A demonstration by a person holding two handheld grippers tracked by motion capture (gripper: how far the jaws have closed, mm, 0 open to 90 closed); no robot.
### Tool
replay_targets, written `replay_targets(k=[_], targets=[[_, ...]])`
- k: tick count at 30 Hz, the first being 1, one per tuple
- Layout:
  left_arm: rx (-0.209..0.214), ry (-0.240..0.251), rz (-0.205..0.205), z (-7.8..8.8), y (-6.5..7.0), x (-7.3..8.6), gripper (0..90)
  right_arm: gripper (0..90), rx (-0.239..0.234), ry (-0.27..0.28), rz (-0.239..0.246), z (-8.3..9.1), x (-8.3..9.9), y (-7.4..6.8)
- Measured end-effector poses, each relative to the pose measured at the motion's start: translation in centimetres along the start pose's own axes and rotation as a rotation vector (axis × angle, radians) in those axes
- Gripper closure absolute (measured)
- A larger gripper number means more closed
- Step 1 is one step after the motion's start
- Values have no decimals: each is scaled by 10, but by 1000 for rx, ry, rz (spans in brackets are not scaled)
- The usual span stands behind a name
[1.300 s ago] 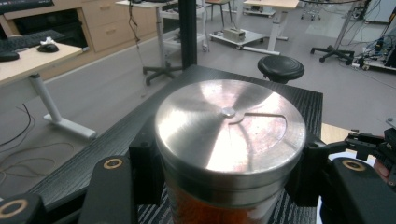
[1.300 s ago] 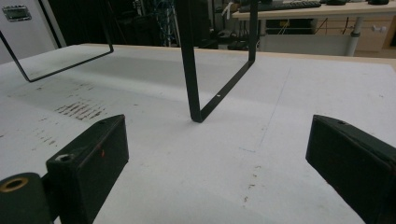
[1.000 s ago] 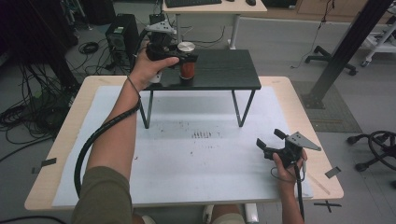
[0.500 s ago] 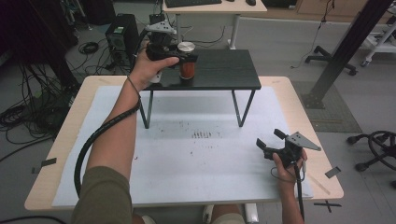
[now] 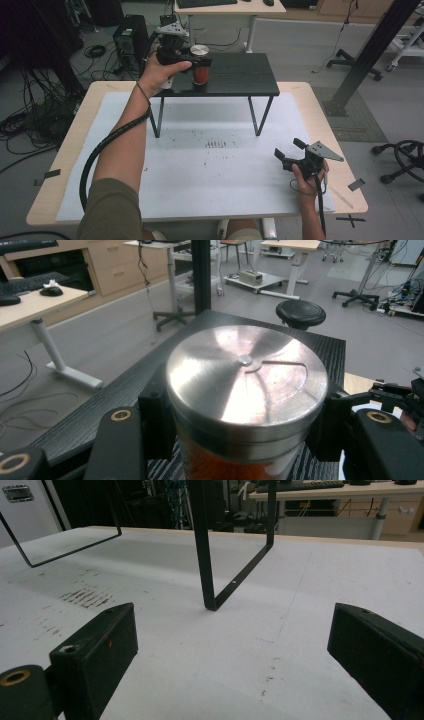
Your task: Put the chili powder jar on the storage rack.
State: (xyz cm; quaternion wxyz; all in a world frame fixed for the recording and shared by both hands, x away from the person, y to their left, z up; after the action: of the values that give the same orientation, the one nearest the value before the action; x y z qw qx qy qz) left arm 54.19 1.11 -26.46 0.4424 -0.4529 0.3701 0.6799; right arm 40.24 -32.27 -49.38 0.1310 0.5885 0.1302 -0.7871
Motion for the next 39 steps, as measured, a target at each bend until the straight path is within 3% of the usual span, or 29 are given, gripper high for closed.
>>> replay_targets(k=[24,27,31,39], targets=[[-4,2,2,0,0,0,416,58,0,3,-1,0,0,0],[3,23,24,2,1,-3,266,58,-1,3,-2,0,0,0],[10,25,29,10,6,-6,168,58,-1,6,1,0,0,0],[-14,31,23,40,19,1,128,58,5,-1,13,0,0,-1]])
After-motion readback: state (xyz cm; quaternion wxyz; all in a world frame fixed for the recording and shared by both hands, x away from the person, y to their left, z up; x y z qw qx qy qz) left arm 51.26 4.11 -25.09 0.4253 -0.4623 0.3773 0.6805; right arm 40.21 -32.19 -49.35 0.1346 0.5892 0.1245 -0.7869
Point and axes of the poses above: each handheld gripper's, and its own axes: z roughly backward along the jaws, x roughly out of its underside, y roughly to its right, the point moved 8 cm from there along -z, roughly forward along the jaws, and after that the axes turned 12 degrees about x, right-handed, at the moved point
